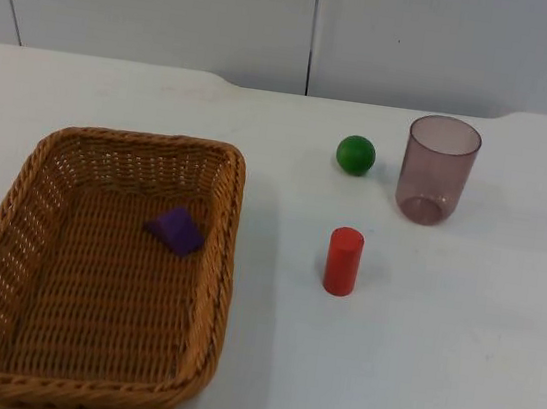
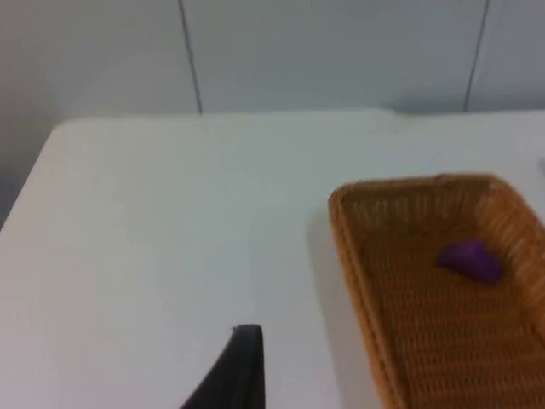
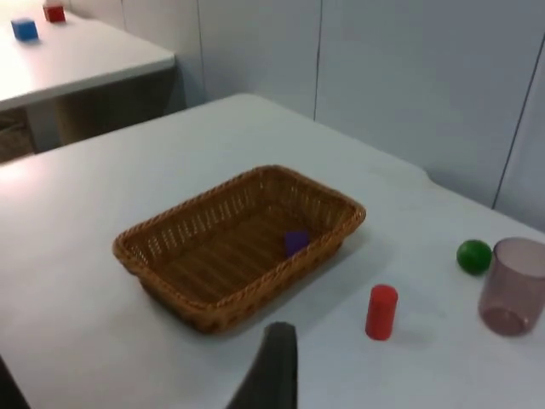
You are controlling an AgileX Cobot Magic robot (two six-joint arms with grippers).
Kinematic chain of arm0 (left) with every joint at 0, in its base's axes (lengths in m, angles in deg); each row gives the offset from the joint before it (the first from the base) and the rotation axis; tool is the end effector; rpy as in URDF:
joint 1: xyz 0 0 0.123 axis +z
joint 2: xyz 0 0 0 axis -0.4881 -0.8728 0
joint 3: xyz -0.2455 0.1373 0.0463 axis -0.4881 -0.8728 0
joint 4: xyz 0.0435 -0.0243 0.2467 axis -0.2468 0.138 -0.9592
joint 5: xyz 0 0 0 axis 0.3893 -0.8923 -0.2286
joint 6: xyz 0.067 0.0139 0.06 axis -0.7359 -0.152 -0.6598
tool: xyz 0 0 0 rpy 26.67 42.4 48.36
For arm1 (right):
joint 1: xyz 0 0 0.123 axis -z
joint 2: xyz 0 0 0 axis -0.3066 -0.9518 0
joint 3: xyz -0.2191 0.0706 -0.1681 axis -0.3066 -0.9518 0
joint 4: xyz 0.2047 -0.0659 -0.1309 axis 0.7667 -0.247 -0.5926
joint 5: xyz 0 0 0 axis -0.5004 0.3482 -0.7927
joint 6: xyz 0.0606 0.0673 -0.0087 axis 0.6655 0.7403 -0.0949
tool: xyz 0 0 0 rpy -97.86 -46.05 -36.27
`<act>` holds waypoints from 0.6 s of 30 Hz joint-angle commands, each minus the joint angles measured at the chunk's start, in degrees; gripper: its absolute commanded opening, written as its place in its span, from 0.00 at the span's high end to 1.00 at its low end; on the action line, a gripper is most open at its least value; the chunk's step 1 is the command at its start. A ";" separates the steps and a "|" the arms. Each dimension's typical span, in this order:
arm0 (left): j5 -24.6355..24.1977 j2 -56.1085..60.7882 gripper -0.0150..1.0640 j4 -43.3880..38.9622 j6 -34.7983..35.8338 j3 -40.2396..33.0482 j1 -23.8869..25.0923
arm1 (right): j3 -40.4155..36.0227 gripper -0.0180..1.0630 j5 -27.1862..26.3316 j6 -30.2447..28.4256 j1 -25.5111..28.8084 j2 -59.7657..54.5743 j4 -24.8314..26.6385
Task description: Pick up the basket with the left hand and place the triangular block into the basket with the right hand.
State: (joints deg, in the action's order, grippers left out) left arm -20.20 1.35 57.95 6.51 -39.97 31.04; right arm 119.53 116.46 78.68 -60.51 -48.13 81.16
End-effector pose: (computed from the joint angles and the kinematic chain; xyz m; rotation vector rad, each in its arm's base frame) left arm -0.0054 -0.0055 0.2892 0.0042 1.9658 -0.0395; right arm 0.0004 0.0027 0.3223 -0.7406 1.6867 0.4936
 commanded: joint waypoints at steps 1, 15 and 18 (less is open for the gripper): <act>-2.37 0.22 0.01 -2.79 2.74 -0.18 -0.32 | -0.02 0.26 1.19 0.11 0.33 0.41 -0.57; -4.07 0.22 0.01 -8.35 6.72 -1.62 -0.32 | -0.02 0.26 9.50 1.84 0.33 0.41 -1.41; -4.07 0.22 0.01 -8.35 6.72 -1.62 -0.32 | -0.70 0.26 10.45 3.36 0.33 0.41 -1.11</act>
State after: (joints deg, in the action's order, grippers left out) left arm -24.30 1.35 49.88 12.77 -41.34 31.04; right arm 118.98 126.49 81.65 -60.51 -48.01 80.13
